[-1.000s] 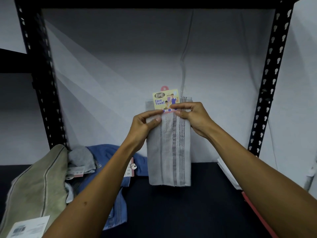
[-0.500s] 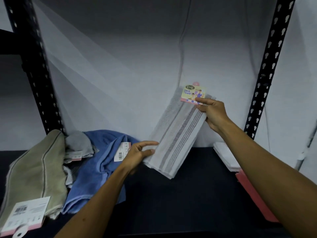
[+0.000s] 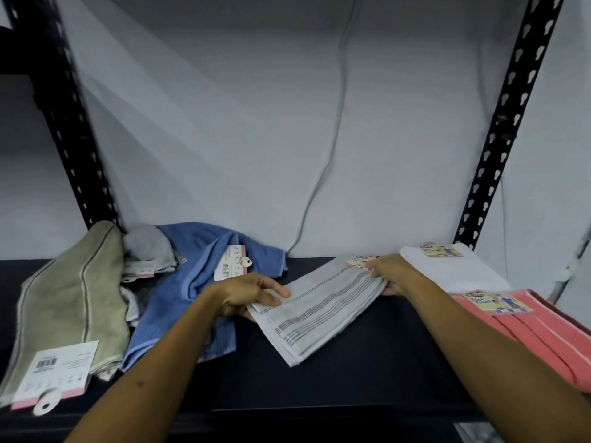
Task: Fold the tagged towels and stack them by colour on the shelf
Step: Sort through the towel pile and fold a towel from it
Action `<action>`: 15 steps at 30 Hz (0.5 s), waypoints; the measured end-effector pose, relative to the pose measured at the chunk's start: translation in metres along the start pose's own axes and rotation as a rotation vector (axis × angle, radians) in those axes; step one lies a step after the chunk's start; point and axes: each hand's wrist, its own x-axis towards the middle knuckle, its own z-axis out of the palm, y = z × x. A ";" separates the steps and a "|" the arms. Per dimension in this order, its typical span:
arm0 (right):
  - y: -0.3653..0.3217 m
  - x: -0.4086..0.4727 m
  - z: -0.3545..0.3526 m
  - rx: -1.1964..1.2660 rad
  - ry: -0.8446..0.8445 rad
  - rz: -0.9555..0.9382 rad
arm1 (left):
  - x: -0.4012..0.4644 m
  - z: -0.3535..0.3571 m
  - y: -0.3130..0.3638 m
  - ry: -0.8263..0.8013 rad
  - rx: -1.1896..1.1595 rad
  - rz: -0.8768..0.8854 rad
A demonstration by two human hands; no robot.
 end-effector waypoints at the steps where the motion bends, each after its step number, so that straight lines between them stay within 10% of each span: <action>1: -0.003 -0.002 0.002 -0.134 0.018 -0.022 | -0.001 0.000 0.001 0.013 0.033 0.001; 7: -0.013 -0.020 0.000 -1.451 0.256 -0.316 | -0.002 0.006 0.014 0.166 0.463 0.088; 10: -0.016 -0.015 0.000 -1.473 0.344 -0.492 | 0.002 0.017 0.025 0.381 0.758 0.170; 15: 0.000 0.007 0.002 -1.131 -0.174 -0.817 | 0.003 0.073 0.028 0.549 0.727 0.271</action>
